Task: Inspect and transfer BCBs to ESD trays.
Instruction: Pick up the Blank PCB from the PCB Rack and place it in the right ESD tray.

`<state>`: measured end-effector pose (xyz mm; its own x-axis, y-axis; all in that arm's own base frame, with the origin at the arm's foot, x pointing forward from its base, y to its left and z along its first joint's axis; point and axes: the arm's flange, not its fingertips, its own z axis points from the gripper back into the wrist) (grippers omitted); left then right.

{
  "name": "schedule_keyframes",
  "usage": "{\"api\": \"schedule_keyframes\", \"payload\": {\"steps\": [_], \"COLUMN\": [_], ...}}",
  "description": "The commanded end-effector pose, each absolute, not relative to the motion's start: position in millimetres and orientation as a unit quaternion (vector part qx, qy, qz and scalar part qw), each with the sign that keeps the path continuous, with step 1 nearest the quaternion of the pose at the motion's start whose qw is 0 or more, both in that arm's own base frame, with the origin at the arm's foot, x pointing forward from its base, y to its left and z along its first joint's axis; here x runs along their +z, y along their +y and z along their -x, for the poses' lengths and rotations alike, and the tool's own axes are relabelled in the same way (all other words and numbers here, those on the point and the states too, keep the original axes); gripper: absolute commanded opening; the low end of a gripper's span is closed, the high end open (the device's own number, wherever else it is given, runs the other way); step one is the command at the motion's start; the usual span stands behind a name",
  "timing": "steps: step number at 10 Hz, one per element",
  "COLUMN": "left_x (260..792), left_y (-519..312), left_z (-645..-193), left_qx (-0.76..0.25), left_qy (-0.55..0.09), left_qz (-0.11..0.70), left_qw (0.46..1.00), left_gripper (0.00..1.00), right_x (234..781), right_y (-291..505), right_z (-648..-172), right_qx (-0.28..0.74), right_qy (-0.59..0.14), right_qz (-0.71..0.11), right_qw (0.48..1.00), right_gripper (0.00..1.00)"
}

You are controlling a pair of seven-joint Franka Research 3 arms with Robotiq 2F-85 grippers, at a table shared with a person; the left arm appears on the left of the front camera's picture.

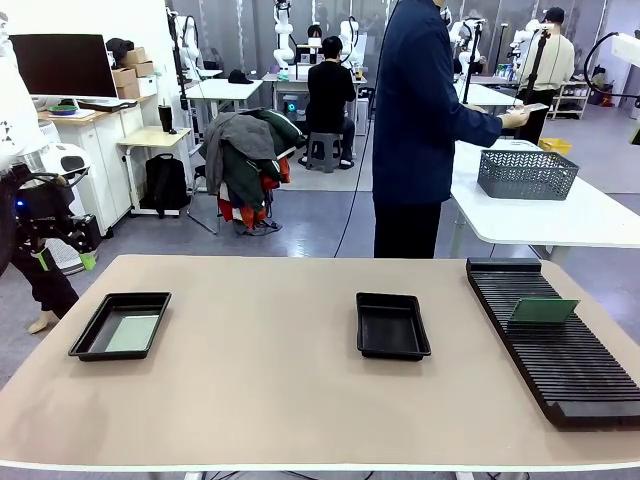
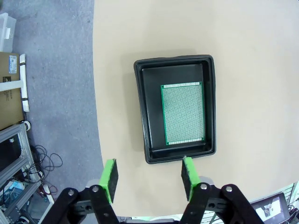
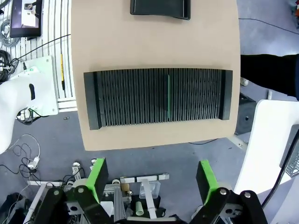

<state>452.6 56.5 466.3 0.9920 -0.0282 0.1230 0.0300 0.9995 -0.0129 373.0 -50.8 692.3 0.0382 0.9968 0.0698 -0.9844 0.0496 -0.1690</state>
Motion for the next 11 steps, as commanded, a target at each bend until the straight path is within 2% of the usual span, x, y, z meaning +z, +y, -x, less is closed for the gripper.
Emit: {"api": "schedule_keyframes", "payload": {"steps": [1,6,11], "left_x": [464.0,464.0,464.0], "left_y": [56.2,56.2,56.2], "left_z": [-451.0,-451.0,-451.0], "left_qx": [-0.015,-0.015,-0.015], "left_qy": [-0.064,-0.064,-0.064], "left_qz": [0.006,0.006,0.006], "left_qw": [0.998,0.998,0.998], "left_gripper": [0.73,0.73,0.73], "right_x": [691.5,692.3,607.0], "right_y": [-50.0,-50.8,-60.1], "right_z": [-371.6,-373.0,-397.0], "right_qx": [0.688,0.688,0.694], "right_qy": [-0.087,-0.084,-0.079], "right_qz": [0.034,0.037,0.063], "right_qw": [0.719,0.720,0.713], "right_gripper": [1.00,1.00,1.00]}}
